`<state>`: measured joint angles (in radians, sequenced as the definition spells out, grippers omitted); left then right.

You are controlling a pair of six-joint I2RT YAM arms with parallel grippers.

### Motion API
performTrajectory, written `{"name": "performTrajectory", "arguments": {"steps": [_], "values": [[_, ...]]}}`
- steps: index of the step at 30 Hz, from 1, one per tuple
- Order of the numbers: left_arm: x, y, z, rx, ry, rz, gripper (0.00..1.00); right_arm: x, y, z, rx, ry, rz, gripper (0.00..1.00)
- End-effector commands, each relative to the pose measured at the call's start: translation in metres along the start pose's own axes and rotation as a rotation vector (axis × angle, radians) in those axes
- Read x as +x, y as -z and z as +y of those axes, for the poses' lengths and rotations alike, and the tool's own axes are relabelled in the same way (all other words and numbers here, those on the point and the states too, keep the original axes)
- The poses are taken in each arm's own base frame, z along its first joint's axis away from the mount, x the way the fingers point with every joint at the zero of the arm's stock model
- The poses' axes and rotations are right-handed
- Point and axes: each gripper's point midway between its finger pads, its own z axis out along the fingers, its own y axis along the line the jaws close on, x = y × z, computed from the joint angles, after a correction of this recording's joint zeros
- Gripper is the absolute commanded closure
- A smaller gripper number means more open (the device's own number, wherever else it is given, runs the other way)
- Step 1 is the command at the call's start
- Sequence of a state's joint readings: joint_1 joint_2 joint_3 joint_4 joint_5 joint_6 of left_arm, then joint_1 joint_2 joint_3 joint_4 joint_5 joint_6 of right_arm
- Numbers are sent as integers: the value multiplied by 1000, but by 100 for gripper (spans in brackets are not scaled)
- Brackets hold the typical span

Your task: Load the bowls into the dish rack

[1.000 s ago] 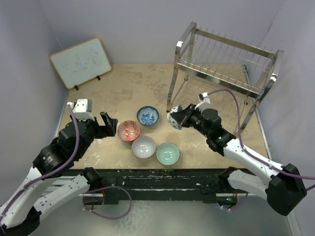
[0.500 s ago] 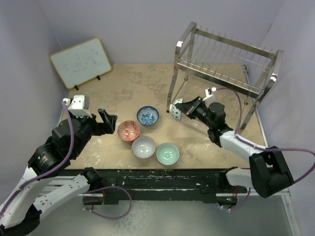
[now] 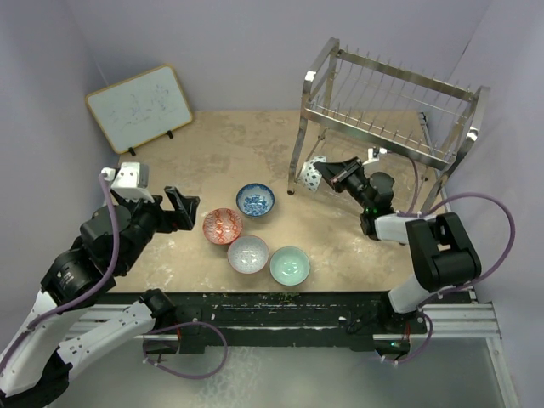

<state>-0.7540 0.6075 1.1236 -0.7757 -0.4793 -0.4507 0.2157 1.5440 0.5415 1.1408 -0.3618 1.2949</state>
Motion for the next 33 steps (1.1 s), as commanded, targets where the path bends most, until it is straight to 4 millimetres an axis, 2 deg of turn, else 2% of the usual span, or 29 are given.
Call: {"name": "performTrajectory", "arguments": {"steps": [1,5,13,23,33], "values": [[-22,7,-5,24,-1,-52,1,-33,-10,71,-272,47,-81,100],[-22,7,-3,18,-9,-51,1,-43,-19,64,-276,32,-101,100],[-22,8,-2,11,-23,-46,1,-65,-29,37,-305,-34,-160,100],[-27,12,3,-6,-41,-54,1,-103,-44,46,-347,-7,-228,100],[-19,7,2,-2,-56,-39,1,-127,-61,20,-354,-29,-268,100]]}}
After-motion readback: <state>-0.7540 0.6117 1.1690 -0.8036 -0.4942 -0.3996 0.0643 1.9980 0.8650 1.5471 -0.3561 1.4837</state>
